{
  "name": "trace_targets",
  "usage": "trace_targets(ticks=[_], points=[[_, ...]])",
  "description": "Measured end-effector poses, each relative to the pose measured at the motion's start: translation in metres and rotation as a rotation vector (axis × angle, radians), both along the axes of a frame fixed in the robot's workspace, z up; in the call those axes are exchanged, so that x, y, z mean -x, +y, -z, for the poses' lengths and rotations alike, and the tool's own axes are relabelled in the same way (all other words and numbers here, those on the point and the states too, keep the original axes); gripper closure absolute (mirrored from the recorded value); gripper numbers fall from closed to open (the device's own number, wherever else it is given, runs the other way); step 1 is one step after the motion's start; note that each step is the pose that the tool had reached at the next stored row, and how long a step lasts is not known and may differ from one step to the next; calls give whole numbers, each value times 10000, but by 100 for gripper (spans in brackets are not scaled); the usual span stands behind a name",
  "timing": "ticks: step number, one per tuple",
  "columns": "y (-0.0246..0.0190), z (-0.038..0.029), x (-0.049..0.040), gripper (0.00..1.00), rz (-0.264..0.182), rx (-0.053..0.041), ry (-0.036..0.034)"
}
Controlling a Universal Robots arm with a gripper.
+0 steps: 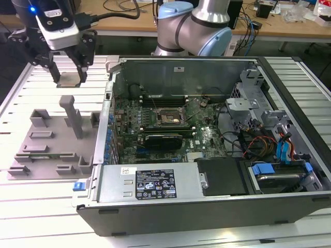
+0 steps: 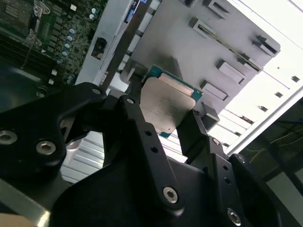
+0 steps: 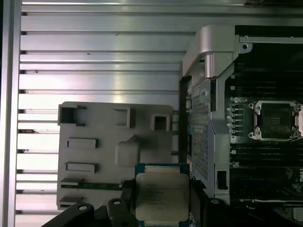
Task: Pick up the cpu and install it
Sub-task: 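Pick up the cpu and move it towards the insertion slot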
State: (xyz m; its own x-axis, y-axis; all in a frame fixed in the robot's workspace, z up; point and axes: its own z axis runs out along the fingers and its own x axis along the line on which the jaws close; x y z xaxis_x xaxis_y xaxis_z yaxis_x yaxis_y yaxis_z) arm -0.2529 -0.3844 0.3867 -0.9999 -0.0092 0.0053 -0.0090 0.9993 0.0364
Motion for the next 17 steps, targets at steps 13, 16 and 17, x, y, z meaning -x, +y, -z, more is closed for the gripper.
trace_targets(ticks=[13,16,17], points=[[0,0,-515,45,1,-1,0],[0,0,-597,45,0,-1,0],[0,0,-635,45,-1,0,1]])
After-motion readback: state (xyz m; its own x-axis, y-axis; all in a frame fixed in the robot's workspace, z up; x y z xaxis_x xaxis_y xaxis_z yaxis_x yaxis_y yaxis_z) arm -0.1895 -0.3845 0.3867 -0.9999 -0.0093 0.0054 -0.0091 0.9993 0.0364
